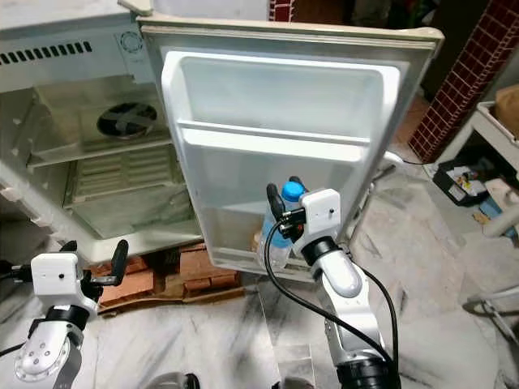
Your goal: Restocking fridge
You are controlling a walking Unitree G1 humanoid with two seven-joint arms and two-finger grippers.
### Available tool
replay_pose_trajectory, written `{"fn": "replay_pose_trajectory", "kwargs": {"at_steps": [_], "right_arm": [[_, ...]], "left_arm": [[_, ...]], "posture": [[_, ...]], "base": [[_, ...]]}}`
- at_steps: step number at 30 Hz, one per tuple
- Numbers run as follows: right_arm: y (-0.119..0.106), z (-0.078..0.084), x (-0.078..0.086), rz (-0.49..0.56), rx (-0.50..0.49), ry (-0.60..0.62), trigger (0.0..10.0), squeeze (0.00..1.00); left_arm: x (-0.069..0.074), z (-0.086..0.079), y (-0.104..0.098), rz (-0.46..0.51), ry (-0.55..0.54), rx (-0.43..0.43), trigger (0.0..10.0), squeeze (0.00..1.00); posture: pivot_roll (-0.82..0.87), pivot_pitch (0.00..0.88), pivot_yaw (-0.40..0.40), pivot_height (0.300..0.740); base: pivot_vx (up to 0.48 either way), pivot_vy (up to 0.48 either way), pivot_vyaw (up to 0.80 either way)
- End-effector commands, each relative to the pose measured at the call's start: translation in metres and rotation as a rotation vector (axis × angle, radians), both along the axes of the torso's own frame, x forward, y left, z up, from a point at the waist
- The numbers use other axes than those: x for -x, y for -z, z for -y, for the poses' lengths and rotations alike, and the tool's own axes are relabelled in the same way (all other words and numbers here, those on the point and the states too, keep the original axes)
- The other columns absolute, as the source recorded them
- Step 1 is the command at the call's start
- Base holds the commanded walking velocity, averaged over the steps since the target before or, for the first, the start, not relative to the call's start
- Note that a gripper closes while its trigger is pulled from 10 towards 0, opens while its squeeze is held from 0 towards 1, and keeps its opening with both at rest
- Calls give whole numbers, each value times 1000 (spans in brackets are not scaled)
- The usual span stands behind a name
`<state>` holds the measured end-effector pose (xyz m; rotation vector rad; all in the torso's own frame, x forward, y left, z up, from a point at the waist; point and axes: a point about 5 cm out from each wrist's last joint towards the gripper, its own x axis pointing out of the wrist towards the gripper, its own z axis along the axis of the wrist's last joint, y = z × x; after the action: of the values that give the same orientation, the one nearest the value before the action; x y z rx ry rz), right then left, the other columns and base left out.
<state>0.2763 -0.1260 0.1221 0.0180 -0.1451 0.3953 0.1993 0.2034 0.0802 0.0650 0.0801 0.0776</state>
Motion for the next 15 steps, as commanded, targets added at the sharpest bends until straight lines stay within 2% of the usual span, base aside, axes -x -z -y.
{"fn": "replay_pose_trajectory", "kwargs": {"at_steps": [1,4,15], "right_arm": [[-7,-2,0,26,-12,-15,10000,0],[-4,-2,-1,17,-12,-17,10000,0],[-4,-11,3,-1,-38,-66,10000,0]], "left_arm": [[1,-2,0,2,-16,-1,10000,0],[1,-1,1,-2,-15,-1,10000,0],[5,-4,3,-16,-51,-13,10000,0]], "posture": [[1,101,5,740],[2,102,6,740],[10,112,8,740]], "base": [[322,0,0],[290,0,0],[0,0,0]]}}
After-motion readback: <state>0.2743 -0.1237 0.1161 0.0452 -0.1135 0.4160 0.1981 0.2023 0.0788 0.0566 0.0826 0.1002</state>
